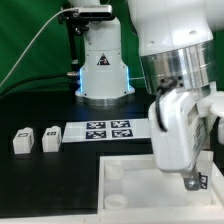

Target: Assemble one leg

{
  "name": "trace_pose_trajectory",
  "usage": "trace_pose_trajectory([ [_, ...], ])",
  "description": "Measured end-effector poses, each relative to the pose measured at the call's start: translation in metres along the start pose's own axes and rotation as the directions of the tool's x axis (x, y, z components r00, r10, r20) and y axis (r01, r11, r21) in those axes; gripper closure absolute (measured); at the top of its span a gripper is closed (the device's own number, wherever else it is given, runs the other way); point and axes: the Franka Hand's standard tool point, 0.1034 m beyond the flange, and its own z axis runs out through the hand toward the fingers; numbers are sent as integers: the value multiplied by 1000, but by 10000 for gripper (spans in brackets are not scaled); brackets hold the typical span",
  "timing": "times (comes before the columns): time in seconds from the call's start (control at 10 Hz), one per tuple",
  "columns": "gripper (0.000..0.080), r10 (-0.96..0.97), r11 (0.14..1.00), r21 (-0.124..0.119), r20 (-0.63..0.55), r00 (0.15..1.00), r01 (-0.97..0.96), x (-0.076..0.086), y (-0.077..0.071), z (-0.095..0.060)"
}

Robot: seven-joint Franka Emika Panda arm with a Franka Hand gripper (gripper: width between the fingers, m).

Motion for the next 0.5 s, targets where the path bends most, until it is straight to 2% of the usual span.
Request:
trace_pose_trajectory([
  [0.2, 153, -20, 1000, 14, 24, 1000, 20, -15, 4, -20],
  [0.3, 151, -23, 1000, 7, 37, 999, 23, -27, 8, -31],
  [0.4, 151, -37, 999, 2, 45, 998, 37, -34, 10, -38],
  [0.5, 151, -44, 999, -2, 37, 998, 44, -28, 10, -32],
])
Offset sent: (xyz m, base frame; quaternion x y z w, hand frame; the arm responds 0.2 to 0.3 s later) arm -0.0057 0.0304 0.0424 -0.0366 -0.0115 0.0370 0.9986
